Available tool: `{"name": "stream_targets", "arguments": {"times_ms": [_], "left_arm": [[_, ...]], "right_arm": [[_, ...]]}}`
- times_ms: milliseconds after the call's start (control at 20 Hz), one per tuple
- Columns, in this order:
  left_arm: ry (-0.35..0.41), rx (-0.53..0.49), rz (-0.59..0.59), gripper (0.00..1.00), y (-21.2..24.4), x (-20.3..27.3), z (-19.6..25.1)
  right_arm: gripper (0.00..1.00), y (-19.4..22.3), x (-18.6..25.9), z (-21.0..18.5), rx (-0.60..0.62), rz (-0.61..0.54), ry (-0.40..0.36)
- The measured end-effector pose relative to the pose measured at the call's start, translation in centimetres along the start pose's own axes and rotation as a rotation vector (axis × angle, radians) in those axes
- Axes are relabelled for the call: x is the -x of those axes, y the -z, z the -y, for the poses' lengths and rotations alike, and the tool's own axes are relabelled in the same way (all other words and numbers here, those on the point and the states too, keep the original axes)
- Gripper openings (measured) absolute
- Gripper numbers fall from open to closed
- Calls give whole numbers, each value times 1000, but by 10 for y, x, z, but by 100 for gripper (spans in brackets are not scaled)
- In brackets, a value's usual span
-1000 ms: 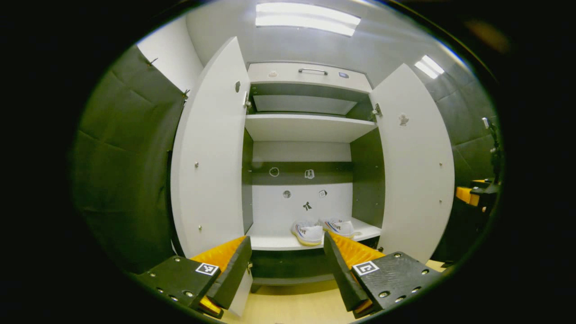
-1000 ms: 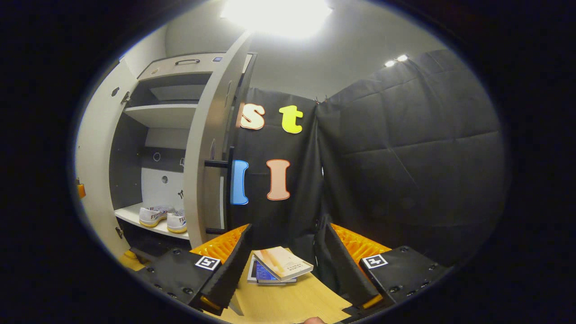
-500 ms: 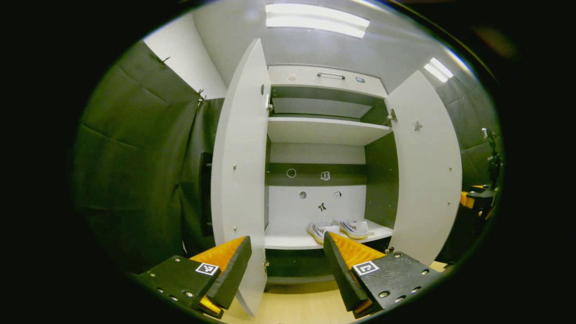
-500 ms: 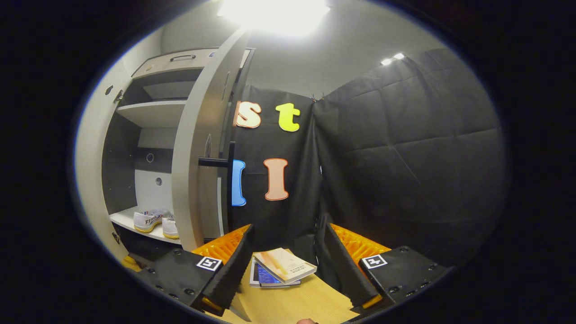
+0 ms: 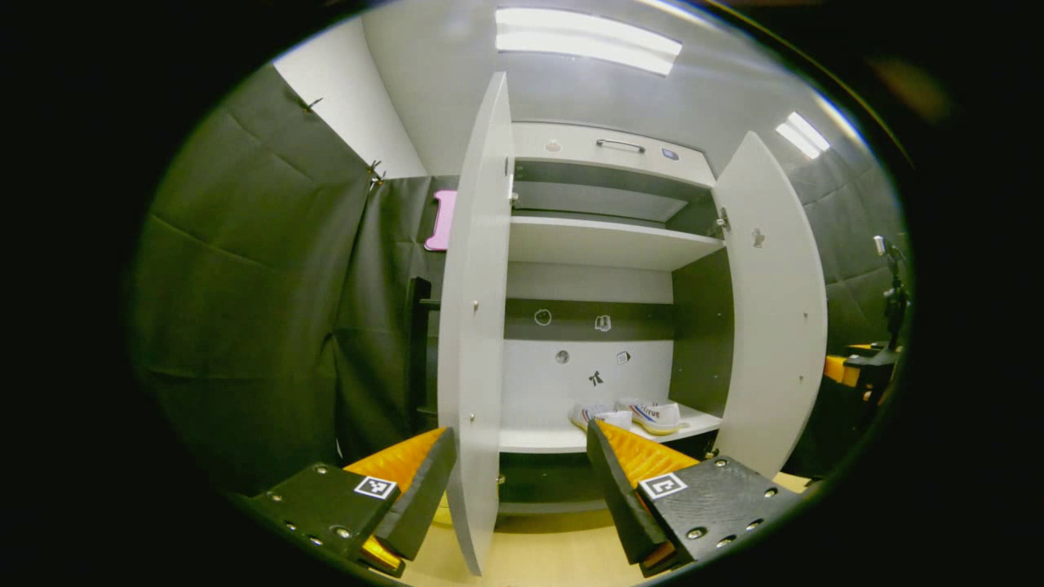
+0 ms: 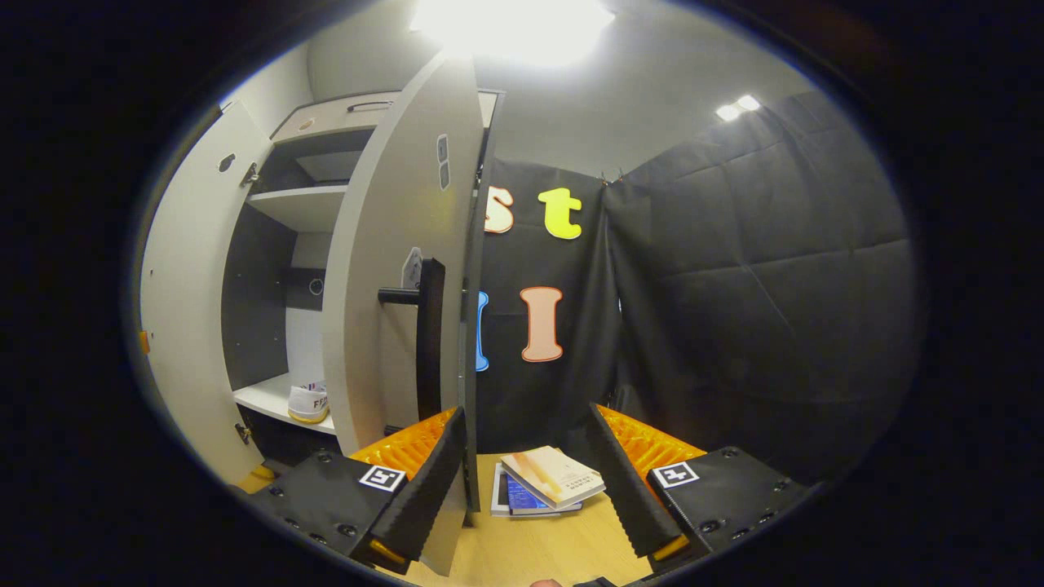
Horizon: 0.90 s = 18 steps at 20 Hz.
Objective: Grab one shoe with the right hand and put it into the shoe cabinet, grab the other shoe with the left hand and put it into the shoe cabinet; then close the right door with the right hand and the left door with the left hand.
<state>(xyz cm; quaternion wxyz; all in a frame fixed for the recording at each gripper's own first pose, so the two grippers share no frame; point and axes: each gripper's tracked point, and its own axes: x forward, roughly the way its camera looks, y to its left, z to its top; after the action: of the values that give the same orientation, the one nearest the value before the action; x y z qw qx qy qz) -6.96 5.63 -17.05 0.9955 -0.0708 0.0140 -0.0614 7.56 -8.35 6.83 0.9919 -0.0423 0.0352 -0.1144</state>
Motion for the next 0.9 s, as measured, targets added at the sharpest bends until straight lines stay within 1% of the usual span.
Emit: {"name": "stream_targets", "arguments": {"times_ms": [150,200,250,550,600,650,700,750,800,900], "left_arm": [[-9,1,-3,92,1,3,-14],[-12,1,-4,89,2,3,-19],[-17,2,-3,89,2,3,-25],[-56,0,-10,89,1,14,-55],[-64,3,-16,88,3,17,-61],[-71,6,-21,89,4,19,-67],[-82,5,-24,89,5,21,-73],[-94,3,-25,89,5,24,-80],[-108,-2,-25,92,3,27,-85],[-139,-10,-19,92,0,32,-99]], "right_arm": [[94,-1,2,-18,2,1,-23],[94,-1,2,-24,1,1,-31],[94,-1,2,-31,0,2,-41],[94,-5,-10,-92,2,20,-130],[89,-7,-14,-101,3,29,-142],[91,-10,-18,-112,1,35,-156],[95,-12,-22,-121,-3,40,-170],[92,-14,-24,-128,-9,45,-179],[96,-16,-25,-132,-9,53,-177],[96,-19,-25,-131,0,69,-165]]}}
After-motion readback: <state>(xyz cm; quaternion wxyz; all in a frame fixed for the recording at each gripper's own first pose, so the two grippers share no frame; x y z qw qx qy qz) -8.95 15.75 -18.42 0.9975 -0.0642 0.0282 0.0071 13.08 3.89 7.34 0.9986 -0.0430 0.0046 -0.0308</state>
